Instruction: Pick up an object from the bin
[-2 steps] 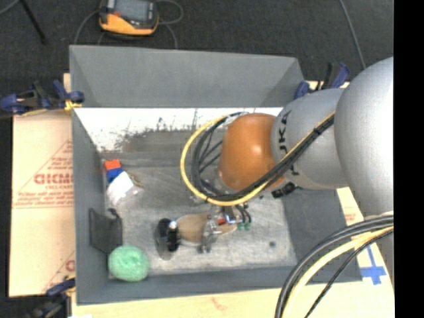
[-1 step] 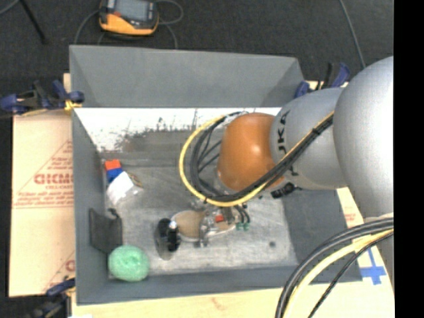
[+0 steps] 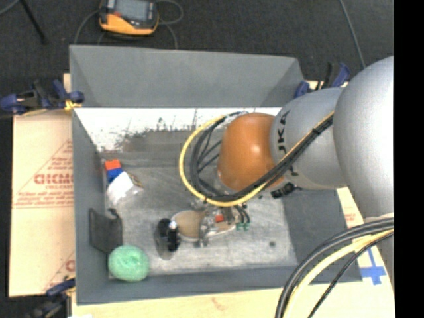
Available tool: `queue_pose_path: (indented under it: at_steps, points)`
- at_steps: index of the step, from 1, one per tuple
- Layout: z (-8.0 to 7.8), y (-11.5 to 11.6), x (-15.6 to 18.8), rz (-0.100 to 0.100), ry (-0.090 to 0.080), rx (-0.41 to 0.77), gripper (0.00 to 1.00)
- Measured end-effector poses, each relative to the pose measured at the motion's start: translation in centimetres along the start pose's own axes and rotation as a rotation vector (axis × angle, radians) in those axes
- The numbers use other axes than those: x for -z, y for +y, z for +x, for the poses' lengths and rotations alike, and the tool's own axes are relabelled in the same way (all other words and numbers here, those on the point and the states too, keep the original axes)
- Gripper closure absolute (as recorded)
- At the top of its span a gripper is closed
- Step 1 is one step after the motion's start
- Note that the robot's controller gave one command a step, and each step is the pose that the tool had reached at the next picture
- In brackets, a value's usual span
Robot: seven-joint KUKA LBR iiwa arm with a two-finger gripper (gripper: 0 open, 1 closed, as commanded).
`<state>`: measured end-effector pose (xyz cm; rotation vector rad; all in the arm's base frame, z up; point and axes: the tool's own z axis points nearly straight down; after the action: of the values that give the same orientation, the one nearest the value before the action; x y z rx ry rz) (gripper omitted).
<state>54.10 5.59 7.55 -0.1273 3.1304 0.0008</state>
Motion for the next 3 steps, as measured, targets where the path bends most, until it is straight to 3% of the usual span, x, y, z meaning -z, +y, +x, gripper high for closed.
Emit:
queue_pose_path:
  at_steps: [2,3]
  points:
    - [0.3,0.0,1.6,0.000,0.013,0.000,1.00]
    - [0.2,0.0,3.5,0.000,0.010,0.000,1.00]
